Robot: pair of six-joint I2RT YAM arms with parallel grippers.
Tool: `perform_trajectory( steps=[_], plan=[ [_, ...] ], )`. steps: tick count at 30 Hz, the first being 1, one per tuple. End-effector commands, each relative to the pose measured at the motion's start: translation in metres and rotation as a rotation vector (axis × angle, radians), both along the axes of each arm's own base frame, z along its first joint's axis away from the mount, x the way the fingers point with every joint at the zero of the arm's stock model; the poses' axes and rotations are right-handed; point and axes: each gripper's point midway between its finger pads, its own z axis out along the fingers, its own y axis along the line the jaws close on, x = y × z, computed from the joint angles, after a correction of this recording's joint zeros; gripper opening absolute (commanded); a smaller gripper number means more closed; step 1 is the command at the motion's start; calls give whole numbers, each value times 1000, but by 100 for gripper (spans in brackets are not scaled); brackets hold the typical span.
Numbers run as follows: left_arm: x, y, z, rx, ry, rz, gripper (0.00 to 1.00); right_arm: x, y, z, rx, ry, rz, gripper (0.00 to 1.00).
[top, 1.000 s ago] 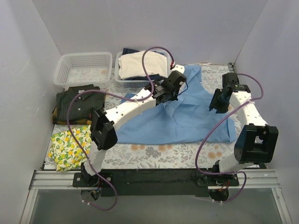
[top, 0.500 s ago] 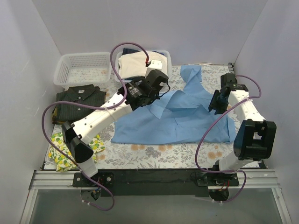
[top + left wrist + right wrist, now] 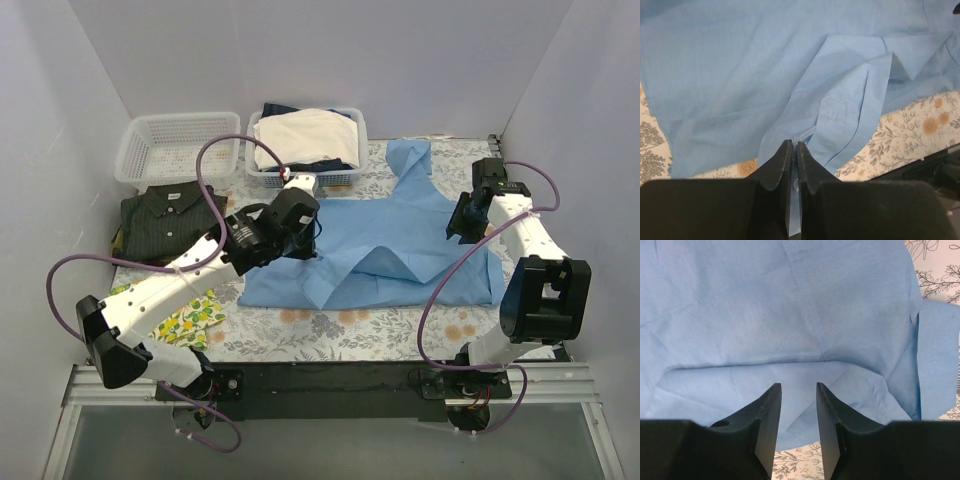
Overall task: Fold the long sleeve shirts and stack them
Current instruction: Fold the shirt
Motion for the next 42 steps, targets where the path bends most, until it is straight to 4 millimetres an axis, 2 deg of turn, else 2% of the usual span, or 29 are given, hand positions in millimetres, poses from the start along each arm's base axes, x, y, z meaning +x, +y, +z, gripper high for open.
perform_trajectory(
  steps=[1,3,9,10,14,17,22,25,27,30,32,35,38,39,42],
  plan=[
    [-20,2,9,-104,28,-19,0,6,8,5,36,-47,5,42],
    [-24,9,3,-85,40,-4,0,7,12,3,60,-46,15,42],
    [-26,24,-31,-3,99,67,0,-1,32,-12,130,-6,68,41],
    [-24,27,-38,29,100,88,0,-4,46,-16,138,5,118,42],
    [-20,44,-57,137,122,167,0,-15,65,-30,162,47,176,42],
    [-24,45,-67,158,147,160,0,-24,77,-45,197,88,198,42],
    [-52,50,-102,206,300,107,0,-34,84,-66,222,163,202,41],
    [-71,56,-121,220,396,114,0,-36,82,-69,209,181,191,41],
    [-81,52,-124,184,436,91,0,-37,79,-70,193,192,180,41],
    [-92,44,-132,146,487,58,10,-42,72,-75,159,221,164,41],
    [-94,42,-136,143,500,51,12,-38,74,-74,153,210,177,41],
    [-97,40,-146,161,537,49,18,-30,84,-61,125,163,236,41],
    [-99,42,-156,191,566,58,19,-17,105,-37,91,76,325,43],
    [-99,42,-159,198,572,60,19,-12,118,-26,81,36,370,45],
    [-99,44,-164,222,584,76,22,-7,137,-15,43,-6,433,49]
  ],
)
